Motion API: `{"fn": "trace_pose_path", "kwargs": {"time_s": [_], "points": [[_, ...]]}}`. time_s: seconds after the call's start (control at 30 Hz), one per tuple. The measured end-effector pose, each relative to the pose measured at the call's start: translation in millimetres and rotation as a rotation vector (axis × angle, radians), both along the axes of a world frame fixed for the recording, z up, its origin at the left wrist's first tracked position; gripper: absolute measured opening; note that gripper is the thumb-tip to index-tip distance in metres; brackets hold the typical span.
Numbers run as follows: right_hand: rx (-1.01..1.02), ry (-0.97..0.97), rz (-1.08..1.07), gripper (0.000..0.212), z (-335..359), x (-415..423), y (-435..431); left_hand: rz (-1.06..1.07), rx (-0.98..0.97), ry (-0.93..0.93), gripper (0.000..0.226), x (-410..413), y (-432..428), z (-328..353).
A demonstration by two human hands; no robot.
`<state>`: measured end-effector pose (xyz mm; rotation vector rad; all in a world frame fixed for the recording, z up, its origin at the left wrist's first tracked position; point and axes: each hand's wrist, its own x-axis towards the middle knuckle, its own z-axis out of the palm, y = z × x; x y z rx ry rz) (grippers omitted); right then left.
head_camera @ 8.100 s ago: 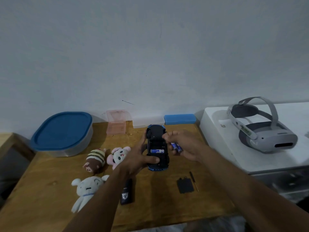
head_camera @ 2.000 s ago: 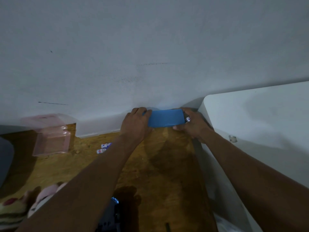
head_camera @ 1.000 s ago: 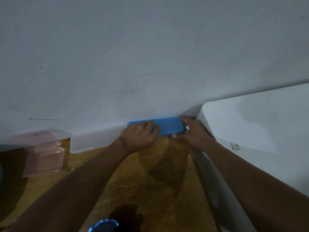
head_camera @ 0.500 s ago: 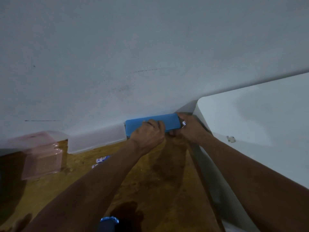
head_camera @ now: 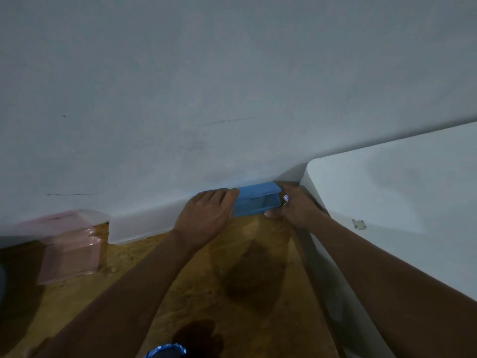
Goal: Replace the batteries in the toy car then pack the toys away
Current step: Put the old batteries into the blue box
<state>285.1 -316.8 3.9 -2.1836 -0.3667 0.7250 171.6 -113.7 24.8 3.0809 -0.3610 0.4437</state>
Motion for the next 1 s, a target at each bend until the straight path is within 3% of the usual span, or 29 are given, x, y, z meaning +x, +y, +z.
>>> {"fn": "trace_pose_path", "kwargs": {"time_s": [0.13, 0.27, 0.43, 0.57, 0.67, 0.77, 0.87, 0.93, 1.0], "points": [[-0.011, -0.011, 0.006, 0.062, -3, 2, 0, 0.111, -0.307, 0.007, 0.023, -14, 16, -7], [-0.028, -0.013, -0.018, 0.069, -4, 2, 1, 0.291, -0.704, 0.031, 0.021, -18, 31, -6], [-0.137, -0.124, -0.001, 0.064, 1, -3, 4, 0.412, -1.029, 0.057, 0.012, -13, 35, 6], [-0.296, -0.195, -0.016, 0.066, 15, -12, 3, 0.471, -1.038, 0.062, 0.016, -11, 39, 10], [-0.363, -0.356, 0.067, 0.04, 36, -22, 5, 0.481, -0.963, 0.078, 0.018, -6, 39, 15], [-0.371, -0.463, 0.34, 0.03, 59, -31, 17, 0.501, -0.975, 0.126, 0.02, -5, 39, 19], [-0.424, -0.787, 0.694, 0.037, 58, -33, 37, 0.49, -0.983, 0.173, 0.02, -5, 39, 18], [-0.369, -1.037, 0.82, 0.041, 46, -33, 52, 0.486, -0.996, 0.196, 0.02, -5, 40, 19], [-0.36, -1.135, 0.852, 0.04, 33, -32, 60, 0.473, -1.016, 0.217, 0.019, -4, 42, 19]]}}
